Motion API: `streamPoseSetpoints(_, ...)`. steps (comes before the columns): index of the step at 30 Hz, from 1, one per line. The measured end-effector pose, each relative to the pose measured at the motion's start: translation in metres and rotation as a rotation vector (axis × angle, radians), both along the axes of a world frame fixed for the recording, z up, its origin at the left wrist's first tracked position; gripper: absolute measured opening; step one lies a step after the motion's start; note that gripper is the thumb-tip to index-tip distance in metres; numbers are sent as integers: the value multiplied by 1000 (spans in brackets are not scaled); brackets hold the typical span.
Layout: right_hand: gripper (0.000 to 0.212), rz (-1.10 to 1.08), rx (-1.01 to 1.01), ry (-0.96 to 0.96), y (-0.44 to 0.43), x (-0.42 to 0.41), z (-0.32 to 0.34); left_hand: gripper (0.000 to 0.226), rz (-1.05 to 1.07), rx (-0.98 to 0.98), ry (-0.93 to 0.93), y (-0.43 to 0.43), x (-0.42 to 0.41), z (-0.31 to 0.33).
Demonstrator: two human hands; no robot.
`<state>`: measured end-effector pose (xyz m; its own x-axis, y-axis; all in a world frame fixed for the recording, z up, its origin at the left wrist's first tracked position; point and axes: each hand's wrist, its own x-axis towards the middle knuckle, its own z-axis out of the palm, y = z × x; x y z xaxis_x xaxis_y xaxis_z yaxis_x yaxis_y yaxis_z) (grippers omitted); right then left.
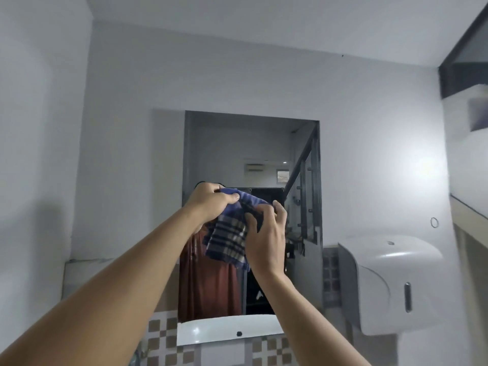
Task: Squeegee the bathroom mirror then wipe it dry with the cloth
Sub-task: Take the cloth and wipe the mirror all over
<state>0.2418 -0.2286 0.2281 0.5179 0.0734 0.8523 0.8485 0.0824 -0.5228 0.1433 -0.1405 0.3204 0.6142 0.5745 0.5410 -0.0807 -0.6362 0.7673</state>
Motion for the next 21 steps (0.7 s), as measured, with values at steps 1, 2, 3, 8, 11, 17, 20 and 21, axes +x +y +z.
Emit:
streamPoseSetpoints(1, 33, 2, -46, 9, 2, -1, -1, 21, -15, -4, -8, -3, 4, 4)
streamPoseSetpoints(2, 49, 15, -91, 26, 3, 0, -2, 23, -47, -21, -14, -5, 7, 7)
streamPoseSetpoints(3, 62, 26, -129, 28, 5, 0, -4, 25, -84, -40, -13, -8, 10, 10)
streamPoseSetpoints(8, 80, 61, -119, -7, 16, 12, 2, 21, -276, -109, -7, -14, 20, 20)
streamPoseSetpoints(11, 68, 60, -2, -90, 26, 24, 10, 27, -299, -99, -8, -17, 17, 24)
streamPoseSetpoints(17, 57, -46, 110, -152, 46, 45, 42, 30, -91, -7, -238, 13, 19, 24)
streamPoseSetpoints(20, 55, -172, 72, -247, 53, 50, 78, 45, 496, 613, -112, 55, 19, -6)
streamPoseSetpoints(21, 55, -234, 42, -291, 56, 52, 91, 51, 570, 739, -87, 64, 19, -19)
